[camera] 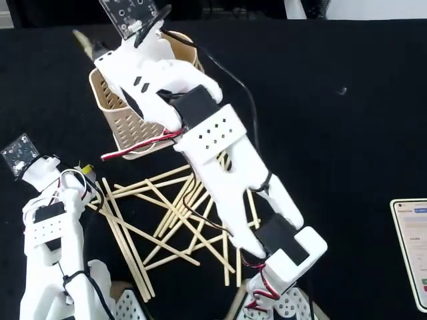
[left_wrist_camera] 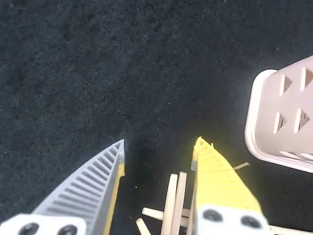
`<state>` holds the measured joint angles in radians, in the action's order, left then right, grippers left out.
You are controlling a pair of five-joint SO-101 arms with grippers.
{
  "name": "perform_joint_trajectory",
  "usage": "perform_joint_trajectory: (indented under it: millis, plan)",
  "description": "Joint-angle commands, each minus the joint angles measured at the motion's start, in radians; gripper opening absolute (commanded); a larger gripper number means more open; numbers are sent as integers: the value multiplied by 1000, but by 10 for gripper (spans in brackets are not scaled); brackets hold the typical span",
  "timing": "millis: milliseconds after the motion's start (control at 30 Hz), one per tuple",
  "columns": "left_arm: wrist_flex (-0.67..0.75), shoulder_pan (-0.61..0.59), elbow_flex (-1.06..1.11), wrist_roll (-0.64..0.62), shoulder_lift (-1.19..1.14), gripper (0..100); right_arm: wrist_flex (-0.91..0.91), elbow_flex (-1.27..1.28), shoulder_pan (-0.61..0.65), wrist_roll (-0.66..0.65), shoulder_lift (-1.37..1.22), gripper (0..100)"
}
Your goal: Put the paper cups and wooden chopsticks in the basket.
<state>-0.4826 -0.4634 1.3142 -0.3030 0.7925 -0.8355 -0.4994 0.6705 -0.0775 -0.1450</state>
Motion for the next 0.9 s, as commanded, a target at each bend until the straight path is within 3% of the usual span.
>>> perform_joint_trajectory:
  millis: [0,233,367,467,667,867]
  plan:
    - [17,-2,-10,-8,18,227,-143,-84,18,-3,147,139]
    - [17,-2,-10,-8,18,227,-720,-39,12,-6,286,148]
    - [17,-2,-10,-8,18,227,-856,133,9,-6,268,178]
    - [17,-5,-10,-8,18,227,-799,360,-32,-6,252,203]
    - [12,-8,-10,-8,18,227,-496,820,-101,-8,314,212]
    - [12,-4,-12,-8,18,227,-115,1115,-38,-41,325,212]
